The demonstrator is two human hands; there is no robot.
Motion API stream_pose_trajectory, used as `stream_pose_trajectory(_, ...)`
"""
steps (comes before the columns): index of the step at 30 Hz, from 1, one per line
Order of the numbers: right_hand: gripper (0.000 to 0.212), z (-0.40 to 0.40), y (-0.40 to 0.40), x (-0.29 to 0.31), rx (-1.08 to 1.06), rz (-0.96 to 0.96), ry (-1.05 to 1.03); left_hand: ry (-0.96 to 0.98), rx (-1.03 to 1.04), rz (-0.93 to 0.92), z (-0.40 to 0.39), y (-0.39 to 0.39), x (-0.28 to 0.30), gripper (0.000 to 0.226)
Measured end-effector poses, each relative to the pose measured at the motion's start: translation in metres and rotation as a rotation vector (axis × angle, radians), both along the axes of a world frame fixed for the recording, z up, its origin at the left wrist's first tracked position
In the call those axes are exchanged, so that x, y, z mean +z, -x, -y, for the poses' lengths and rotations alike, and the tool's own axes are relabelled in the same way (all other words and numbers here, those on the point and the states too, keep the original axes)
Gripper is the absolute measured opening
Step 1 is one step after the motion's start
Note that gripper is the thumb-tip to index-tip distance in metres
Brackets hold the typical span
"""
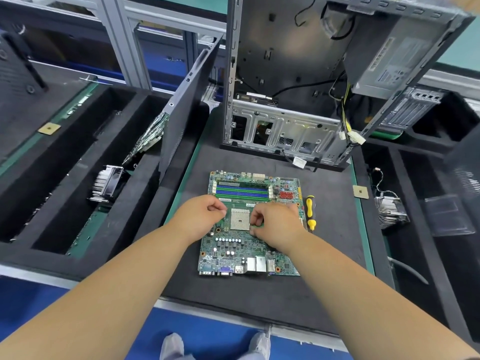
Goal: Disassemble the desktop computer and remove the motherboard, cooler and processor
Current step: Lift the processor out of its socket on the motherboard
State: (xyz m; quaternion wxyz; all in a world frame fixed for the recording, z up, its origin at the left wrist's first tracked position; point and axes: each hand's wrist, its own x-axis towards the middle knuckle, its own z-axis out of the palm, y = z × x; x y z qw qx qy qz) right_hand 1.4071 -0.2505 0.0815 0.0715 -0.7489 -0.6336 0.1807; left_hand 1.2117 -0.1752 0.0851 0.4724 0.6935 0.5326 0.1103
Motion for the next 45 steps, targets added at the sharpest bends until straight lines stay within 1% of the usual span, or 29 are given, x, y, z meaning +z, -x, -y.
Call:
stream_pose_trajectory(5,0.019,-0.005,-0.002,0.004,0.037,-0.030,0.045,-0.010,0.015,0.004,-0.003,0.001,0.001,0.009)
stream_pose_trajectory(8,0.020,-0.006,-0.008,0.010,0.014,-0.170,0.069,-0.013,0.042,0.041,-0.007,0.000,0.002,0.008)
stream_pose_trajectory(10,0.016,-0.008,-0.016,0.014,-0.093,-0.240,-0.001,-0.027,0.064,0.043,-0.010,0.000,0.002,0.008)
stream_pose_trajectory(12,0.013,-0.012,-0.024,0.017,-0.246,-0.217,-0.083,-0.053,0.113,0.044,-0.014,-0.002,0.002,0.008)
stream_pose_trajectory(14,0.013,-0.017,-0.031,0.019,-0.396,-0.239,-0.114,-0.084,0.184,0.038,-0.019,-0.005,0.002,0.009)
stream_pose_trajectory(16,0.016,-0.024,-0.035,0.017,-0.500,-0.288,-0.110,-0.111,0.243,0.019,-0.025,-0.007,0.001,0.010)
stream_pose_trajectory(20,0.023,-0.040,-0.041,0.006,-0.584,-0.261,-0.064,-0.141,0.297,-0.062,-0.040,-0.015,-0.002,0.011)
stream_pose_trajectory(23,0.031,-0.051,-0.042,-0.001,-0.634,-0.227,-0.033,-0.126,0.297,-0.103,-0.050,-0.021,-0.005,0.017)
stream_pose_trajectory(26,0.035,-0.056,-0.042,-0.005,-0.653,-0.198,-0.022,-0.119,0.288,-0.105,-0.056,-0.025,-0.007,0.025)
stream_pose_trajectory(30,0.033,-0.056,-0.042,-0.008,-0.643,-0.181,0.020,-0.115,0.296,-0.107,-0.061,-0.025,-0.010,0.029)
stream_pose_trajectory(35,0.039,-0.058,-0.045,-0.010,-0.616,-0.155,0.029,-0.180,0.236,-0.222,-0.065,-0.029,-0.006,0.027)
stream_pose_trajectory(38,0.040,-0.059,-0.047,-0.008,-0.608,-0.152,0.034,-0.214,0.201,-0.310,-0.067,-0.034,-0.001,0.030)
stream_pose_trajectory(42,0.034,-0.061,-0.050,-0.003,-0.561,-0.170,0.086,-0.214,0.174,-0.381,-0.070,-0.035,0.004,0.032)
stream_pose_trajectory(45,0.026,-0.062,-0.051,-0.002,-0.556,-0.209,0.037,-0.206,0.170,-0.404,-0.071,-0.035,0.005,0.032)
